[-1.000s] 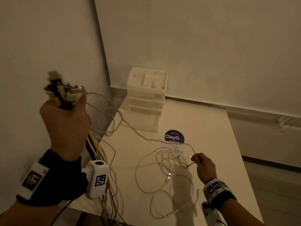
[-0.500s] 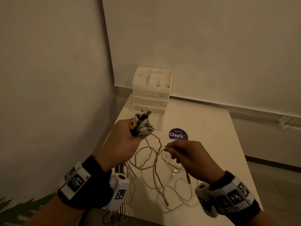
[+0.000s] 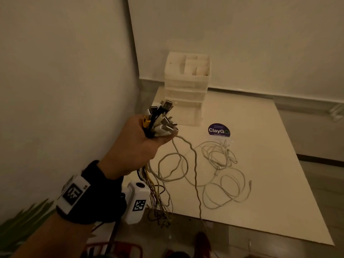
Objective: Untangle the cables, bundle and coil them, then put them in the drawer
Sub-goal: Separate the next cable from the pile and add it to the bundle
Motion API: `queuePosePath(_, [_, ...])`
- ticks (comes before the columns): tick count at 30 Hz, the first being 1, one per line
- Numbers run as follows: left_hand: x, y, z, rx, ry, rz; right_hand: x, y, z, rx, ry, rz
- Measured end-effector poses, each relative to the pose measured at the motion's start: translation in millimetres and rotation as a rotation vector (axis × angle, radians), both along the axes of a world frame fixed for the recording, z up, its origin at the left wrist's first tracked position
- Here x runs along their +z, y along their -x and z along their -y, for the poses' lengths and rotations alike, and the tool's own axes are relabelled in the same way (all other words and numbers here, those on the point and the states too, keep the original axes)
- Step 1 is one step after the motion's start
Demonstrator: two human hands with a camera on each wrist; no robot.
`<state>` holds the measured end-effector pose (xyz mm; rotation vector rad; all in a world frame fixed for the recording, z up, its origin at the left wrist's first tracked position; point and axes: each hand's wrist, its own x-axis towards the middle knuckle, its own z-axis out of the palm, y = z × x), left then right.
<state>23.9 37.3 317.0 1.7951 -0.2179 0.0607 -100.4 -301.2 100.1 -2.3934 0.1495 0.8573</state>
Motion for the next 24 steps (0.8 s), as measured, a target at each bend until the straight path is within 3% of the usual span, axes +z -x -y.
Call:
queuePosePath(4, [-1,8,-12,-0.038,0.044,-0.010,-12,19,3,-0.255,0.109,-0.024])
queuePosePath(7, [-2,13,-17,-0.044,0.096,-0.025,31,-6,-14,-0.340,0.108,0.266])
queuePosePath(10, [0,19,-19,-0.089,0.114,-0.019,97,-39,-62,-0.328,-0.194,0.586])
queuePosePath(12, [2,23,-19,-0.118,0.132,-0.005,134,-51,-101,-0.164,-0.382,0.675])
queuePosePath(14, [5,26,-18,-0.149,0.151,0.014,163,-55,-139,0.064,-0.485,0.665])
queuePosePath(17, [5,28,-17,-0.163,0.140,0.058,179,-66,-187,0.271,-0.454,0.607])
queuePosePath(24, [-5,30,-9,-0.126,0.112,0.049,148,-84,-260,0.170,-0.837,0.427])
